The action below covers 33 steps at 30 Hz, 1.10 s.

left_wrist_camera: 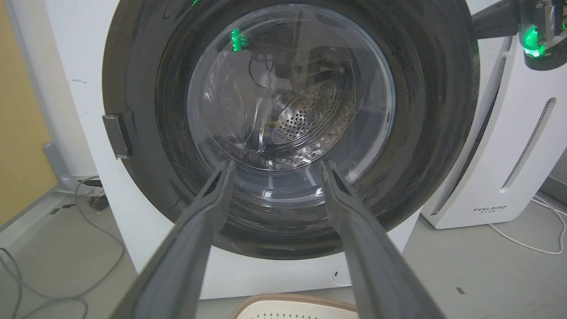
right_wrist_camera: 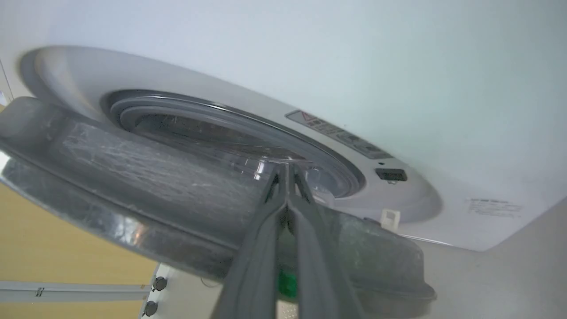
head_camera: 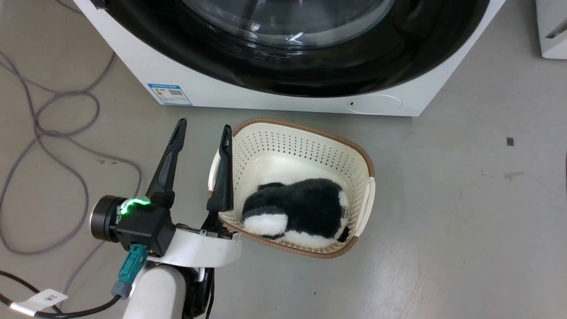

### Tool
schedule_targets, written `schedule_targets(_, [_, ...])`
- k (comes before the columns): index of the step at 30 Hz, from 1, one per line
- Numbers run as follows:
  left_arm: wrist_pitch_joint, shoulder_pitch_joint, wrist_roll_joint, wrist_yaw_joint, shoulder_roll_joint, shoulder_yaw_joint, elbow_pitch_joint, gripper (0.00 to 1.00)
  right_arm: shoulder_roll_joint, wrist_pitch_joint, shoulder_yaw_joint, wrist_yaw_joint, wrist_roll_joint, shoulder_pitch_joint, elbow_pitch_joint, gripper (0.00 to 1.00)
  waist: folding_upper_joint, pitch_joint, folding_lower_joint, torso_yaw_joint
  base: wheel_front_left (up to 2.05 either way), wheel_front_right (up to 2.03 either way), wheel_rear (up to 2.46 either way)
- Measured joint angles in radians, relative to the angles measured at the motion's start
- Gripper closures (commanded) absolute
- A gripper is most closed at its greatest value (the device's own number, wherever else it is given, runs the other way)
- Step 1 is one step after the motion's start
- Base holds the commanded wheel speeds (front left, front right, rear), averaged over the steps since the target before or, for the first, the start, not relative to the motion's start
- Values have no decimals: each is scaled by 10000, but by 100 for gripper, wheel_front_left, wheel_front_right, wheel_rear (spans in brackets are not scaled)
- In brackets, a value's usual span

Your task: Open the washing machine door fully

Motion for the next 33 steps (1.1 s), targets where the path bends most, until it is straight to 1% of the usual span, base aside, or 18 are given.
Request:
schedule_targets(9, [-199, -51, -71, 128, -2, -167, 157, 0, -146, 2034, 874, 2, 1383, -141, 128, 100, 0, -151, 0, 46, 0, 0, 0])
schedule_targets(15, [-313, -32, -84, 134, -4, -217, 426, 0, -535, 2984, 1317, 2, 2337, -33, -8, 100, 0, -552, -1, 46, 0, 0, 0])
schedule_targets(25, [-314, 620, -65, 115, 42, -125, 1003, 0, -719, 3578, 1438, 2, 2805, 1620, -1212, 100, 0, -1511, -1, -96, 0, 0, 0])
schedule_targets(33, [-314, 1043, -65, -10, 81, -125, 1373, 0, -1060, 4073, 1494, 4, 3319, 2867, -2487, 100, 0, -2185, -2, -23, 0, 0, 0])
